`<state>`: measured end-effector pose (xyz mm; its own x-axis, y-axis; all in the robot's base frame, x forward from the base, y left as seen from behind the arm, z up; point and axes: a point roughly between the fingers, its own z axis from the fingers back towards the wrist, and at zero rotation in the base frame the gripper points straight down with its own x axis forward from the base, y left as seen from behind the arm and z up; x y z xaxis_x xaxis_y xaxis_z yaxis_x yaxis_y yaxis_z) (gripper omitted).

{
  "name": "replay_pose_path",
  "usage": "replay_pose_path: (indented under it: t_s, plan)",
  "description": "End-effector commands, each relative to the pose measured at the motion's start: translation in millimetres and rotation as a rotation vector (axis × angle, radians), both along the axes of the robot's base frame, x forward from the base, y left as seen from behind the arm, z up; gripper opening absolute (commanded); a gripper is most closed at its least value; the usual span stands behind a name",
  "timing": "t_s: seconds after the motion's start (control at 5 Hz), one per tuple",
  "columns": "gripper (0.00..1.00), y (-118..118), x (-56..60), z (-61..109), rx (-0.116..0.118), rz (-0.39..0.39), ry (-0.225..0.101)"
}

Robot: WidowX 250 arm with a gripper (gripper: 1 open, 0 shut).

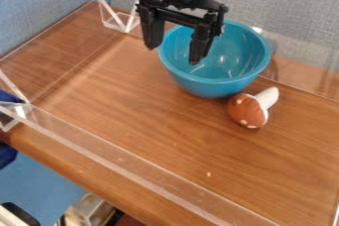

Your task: Put the mushroom in the blue bowl

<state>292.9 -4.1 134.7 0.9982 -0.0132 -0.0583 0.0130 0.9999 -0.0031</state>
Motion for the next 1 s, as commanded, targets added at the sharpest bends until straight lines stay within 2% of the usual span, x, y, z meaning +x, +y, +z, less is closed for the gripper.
replay_pose_path:
  t_s: [0.0,0.2,0.4,0.6,0.8]
  plan:
    - [1.0,3,-0.8,-1.1,-0.004,0.027,0.013]
    - [1.0,-8,4.3,-20.5,-0.008,-0.032,0.015]
    - [1.0,-27,14.9,-38.1,-0.018,-0.104,0.003]
    - [1.0,-48,32.3,-42.5,-0.02,-0.19,-0.011]
    - [1.0,-65,44.5,-43.5,-0.021,-0.264,-0.024]
